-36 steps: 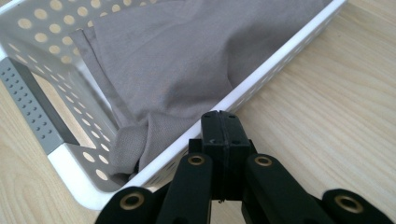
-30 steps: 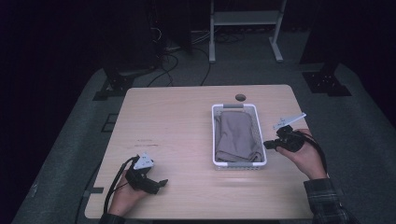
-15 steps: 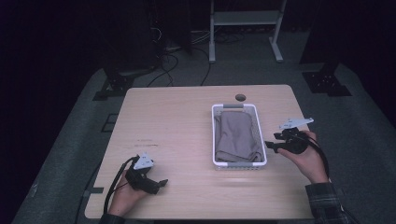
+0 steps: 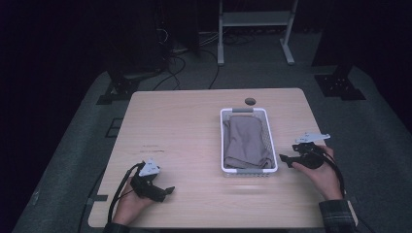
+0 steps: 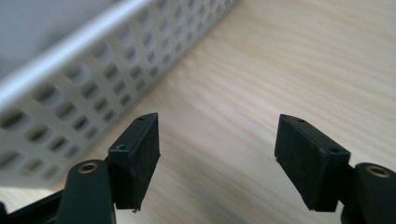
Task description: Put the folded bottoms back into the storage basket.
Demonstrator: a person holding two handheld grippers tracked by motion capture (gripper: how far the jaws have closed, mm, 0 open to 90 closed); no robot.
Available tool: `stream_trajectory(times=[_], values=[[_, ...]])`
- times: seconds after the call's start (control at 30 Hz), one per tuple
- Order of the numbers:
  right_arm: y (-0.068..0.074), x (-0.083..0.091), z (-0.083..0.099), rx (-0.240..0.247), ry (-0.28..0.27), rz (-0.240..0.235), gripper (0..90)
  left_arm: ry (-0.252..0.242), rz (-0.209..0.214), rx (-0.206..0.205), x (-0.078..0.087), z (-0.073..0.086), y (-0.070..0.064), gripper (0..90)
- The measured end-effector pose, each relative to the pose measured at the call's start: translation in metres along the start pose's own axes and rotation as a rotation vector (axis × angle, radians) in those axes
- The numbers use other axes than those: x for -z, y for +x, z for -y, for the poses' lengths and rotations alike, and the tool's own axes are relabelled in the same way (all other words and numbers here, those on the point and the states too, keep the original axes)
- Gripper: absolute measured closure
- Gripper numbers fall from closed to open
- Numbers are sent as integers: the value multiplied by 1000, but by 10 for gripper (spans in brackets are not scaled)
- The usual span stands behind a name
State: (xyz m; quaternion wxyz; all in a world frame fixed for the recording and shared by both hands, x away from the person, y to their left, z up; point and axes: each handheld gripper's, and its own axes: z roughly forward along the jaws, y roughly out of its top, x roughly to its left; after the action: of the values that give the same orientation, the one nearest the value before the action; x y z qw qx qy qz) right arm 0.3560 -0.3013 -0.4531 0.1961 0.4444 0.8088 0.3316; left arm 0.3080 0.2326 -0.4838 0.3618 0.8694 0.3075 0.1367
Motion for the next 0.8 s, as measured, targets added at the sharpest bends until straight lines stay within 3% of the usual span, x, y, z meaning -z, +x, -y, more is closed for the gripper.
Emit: stream_trajectory(times=[0.27, 0.43, 0.8], values=[[-3, -11, 12, -23, 78, 17, 292, 0, 0, -1, 0, 0, 0, 0], [-4, -13, 20, -47, 42, 8, 275, 1, 1, -2, 0, 0, 0, 0], [-7, -13, 34, -77, -35, 31, 123, 1, 1, -2, 0, 0, 0, 0]])
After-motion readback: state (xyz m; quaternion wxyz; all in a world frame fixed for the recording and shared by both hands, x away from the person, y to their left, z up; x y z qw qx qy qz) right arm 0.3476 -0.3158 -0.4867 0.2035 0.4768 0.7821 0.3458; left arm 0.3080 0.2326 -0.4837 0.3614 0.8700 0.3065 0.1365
